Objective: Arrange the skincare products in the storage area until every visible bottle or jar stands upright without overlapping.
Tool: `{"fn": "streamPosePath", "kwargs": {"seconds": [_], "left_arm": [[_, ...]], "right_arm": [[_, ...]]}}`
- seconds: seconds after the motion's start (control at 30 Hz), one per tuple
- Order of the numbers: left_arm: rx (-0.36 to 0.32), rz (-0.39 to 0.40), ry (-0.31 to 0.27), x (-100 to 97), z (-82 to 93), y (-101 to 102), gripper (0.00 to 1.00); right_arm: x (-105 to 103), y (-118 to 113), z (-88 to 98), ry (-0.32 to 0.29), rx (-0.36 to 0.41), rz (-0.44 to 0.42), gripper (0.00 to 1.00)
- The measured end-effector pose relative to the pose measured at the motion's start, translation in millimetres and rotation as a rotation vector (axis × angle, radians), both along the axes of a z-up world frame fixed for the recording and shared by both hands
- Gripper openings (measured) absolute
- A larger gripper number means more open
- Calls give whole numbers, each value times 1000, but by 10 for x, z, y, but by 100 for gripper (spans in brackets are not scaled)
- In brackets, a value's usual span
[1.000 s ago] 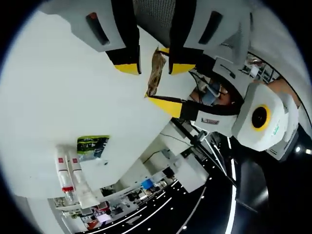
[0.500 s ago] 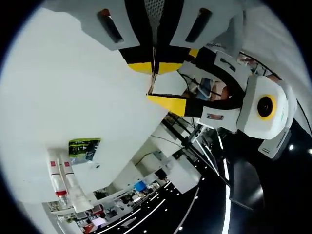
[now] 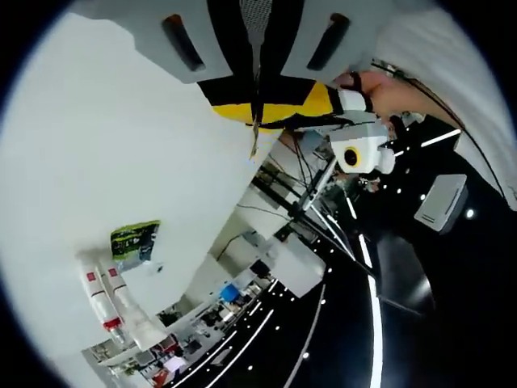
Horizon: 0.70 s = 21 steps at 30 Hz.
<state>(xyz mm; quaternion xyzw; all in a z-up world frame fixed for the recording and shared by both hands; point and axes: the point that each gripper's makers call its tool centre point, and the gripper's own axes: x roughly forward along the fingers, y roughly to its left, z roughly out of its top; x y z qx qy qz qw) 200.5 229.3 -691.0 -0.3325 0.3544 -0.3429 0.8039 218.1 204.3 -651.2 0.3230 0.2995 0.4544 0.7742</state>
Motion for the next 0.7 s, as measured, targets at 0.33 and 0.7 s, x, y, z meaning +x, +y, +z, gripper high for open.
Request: {"fn": "streamPosePath", "kwargs": {"seconds": [0.33,0.7], "left_arm": [[-272,-111,95,-171,245,-231,13],[-333,-110,94,-239,360,-194,1]], "right_arm": [[-147,140,77,45,75,94,0],[-194,152,108,83,113,96,0]]}}
